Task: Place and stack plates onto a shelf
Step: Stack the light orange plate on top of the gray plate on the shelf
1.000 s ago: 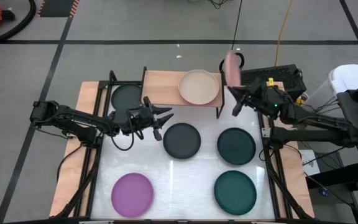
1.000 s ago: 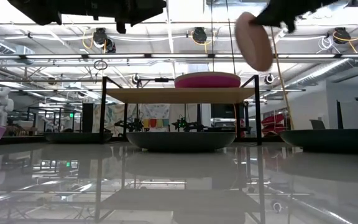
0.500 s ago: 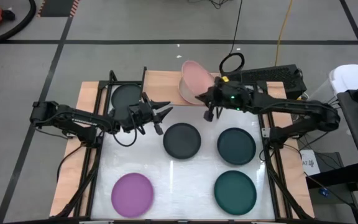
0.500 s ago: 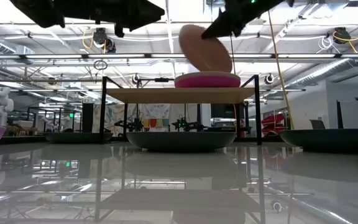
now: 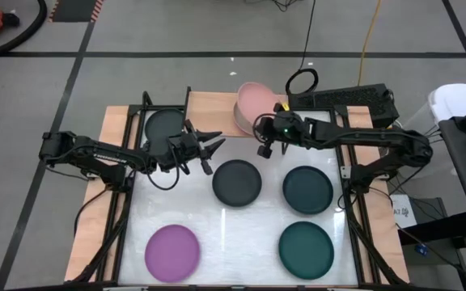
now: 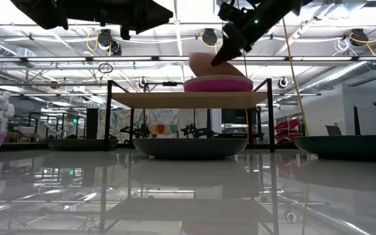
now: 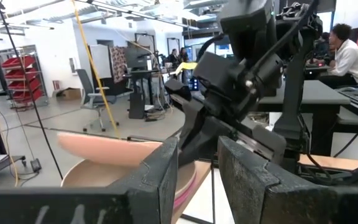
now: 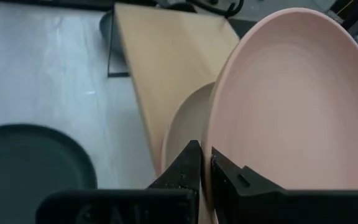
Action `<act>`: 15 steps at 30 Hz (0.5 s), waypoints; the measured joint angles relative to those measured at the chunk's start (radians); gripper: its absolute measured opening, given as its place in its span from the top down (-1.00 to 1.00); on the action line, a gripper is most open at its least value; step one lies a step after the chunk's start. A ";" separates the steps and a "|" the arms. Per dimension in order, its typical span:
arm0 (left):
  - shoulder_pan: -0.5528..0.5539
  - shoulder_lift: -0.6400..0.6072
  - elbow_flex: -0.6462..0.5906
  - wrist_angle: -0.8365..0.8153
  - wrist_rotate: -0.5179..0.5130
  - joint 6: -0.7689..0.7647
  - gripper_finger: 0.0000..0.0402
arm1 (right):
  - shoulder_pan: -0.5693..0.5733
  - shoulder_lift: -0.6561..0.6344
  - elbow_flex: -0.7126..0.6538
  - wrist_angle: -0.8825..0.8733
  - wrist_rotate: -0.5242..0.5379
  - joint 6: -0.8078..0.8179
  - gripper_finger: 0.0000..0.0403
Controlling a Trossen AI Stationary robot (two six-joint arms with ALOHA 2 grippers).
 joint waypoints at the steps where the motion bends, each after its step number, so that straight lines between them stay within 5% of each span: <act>1: 0.000 0.000 0.000 0.000 0.000 0.000 0.40 | 0.000 0.003 0.000 -0.004 0.000 0.000 0.98; 15: 0.002 0.000 0.000 0.000 -0.008 -0.079 0.40 | 0.001 0.005 -0.001 -0.014 0.001 -0.023 0.70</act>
